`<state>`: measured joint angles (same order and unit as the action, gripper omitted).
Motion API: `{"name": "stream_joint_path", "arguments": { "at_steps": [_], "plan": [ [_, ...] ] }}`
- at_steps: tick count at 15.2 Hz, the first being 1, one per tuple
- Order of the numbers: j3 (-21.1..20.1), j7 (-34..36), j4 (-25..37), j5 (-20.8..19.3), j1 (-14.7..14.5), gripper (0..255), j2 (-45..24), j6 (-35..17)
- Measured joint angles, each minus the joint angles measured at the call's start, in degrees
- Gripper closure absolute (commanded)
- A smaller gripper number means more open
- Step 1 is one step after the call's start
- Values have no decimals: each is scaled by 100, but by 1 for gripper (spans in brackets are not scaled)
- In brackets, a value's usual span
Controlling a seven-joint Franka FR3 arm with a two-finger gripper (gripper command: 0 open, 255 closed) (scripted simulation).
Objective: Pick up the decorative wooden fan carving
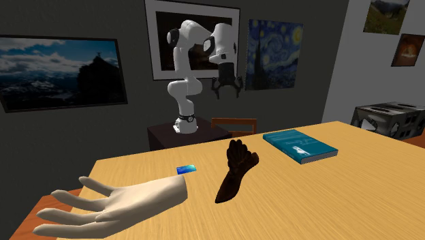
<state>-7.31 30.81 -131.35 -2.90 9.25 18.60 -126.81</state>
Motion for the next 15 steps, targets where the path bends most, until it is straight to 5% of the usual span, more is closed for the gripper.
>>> {"name": "stream_joint_path", "arguments": {
  "at_steps": [6,15],
  "plan": [
    [-223,1277,487,-617,302,0,-1212,-642],
    [2,3051,1723,-1615,429,0,-3083,-1037]
  ]
}}
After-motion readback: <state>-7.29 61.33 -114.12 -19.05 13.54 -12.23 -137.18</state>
